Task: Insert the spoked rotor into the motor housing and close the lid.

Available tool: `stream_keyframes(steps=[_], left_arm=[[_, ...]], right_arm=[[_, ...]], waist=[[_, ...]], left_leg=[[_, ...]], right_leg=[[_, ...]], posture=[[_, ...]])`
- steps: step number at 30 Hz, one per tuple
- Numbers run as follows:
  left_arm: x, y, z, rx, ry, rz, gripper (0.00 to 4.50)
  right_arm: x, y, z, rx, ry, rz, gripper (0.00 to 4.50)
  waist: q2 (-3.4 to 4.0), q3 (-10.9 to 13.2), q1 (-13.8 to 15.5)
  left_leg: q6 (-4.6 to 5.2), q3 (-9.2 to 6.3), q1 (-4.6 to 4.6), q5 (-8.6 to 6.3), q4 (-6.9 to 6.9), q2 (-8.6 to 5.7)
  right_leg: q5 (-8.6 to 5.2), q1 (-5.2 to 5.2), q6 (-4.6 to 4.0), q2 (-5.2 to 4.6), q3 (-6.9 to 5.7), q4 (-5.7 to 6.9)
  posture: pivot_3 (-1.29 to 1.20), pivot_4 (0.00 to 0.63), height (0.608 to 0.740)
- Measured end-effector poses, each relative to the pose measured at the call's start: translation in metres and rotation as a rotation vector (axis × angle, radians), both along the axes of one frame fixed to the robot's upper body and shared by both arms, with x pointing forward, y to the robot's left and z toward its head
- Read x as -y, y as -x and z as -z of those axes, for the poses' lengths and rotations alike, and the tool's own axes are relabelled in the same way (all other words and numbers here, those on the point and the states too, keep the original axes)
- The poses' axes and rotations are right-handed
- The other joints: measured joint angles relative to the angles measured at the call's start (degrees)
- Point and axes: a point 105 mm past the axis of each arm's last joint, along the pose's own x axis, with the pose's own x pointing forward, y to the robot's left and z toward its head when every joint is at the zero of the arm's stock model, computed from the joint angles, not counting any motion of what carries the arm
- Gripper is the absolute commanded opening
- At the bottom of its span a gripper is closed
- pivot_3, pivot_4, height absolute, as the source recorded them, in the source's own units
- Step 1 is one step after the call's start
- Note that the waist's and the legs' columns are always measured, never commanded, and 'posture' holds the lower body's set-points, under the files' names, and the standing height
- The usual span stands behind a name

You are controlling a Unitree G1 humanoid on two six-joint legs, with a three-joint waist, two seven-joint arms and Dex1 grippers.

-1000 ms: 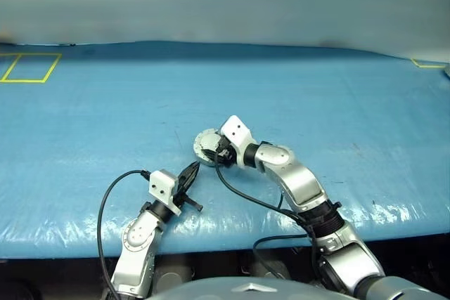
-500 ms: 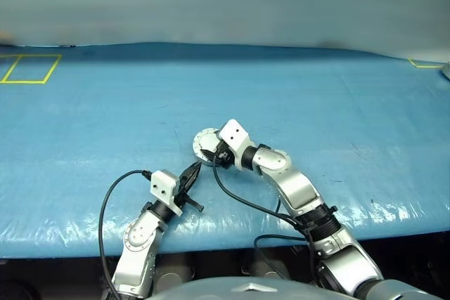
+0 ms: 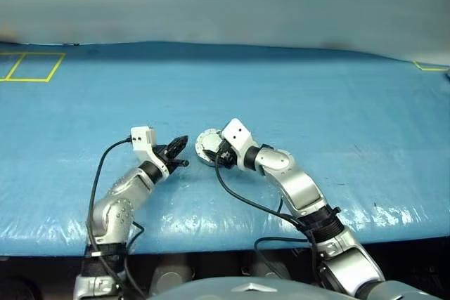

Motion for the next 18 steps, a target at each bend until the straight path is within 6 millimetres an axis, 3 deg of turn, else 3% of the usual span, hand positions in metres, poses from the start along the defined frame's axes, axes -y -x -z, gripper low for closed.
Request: stream_keyframes(steps=[4, 9, 18], left_arm=[[0.008, -0.008, -0.006, -0.027, -0.017, 0.077, 0.0], [0.021, -0.005, 0.014, -0.105, -0.079, 0.137, 0.0], [0.026, -0.007, 0.018, -0.089, -0.154, 0.165, 0.0]], right_arm=[[0.0, 0.001, -0.001, 0.004, -0.003, 0.003, 3.04], [0.001, 0.002, 0.0, 0.002, -0.007, 0.01, 3.04], [0.002, 0.002, 0.0, 0.004, -0.004, 0.02, 3.04]], waist=[[0.0, 0.0, 0.0], [0.0, 0.0, 0.0], [-0.01, 0.0, 0.1]], left_leg=[[-0.03, -0.1, 0.02, 0.02, -0.02, -0.12], [-0.08, -0.14, 0.0, 0.04, -0.08, -0.15], [-0.1, -0.22, 0.09, 0.05, -0.07, -0.15]], right_leg=[[-0.05, 0.06, -0.02, -0.01, 0.02, -0.01], [-0.08, 0.04, -0.03, -0.01, 0.02, -0.02], [-0.11, 0.12, -0.07, -0.08, -0.01, -0.03]], posture=[[0.0, 0.15, 0.74], [0.0, 0.15, 0.74], [0.0, 0.15, 0.74]])
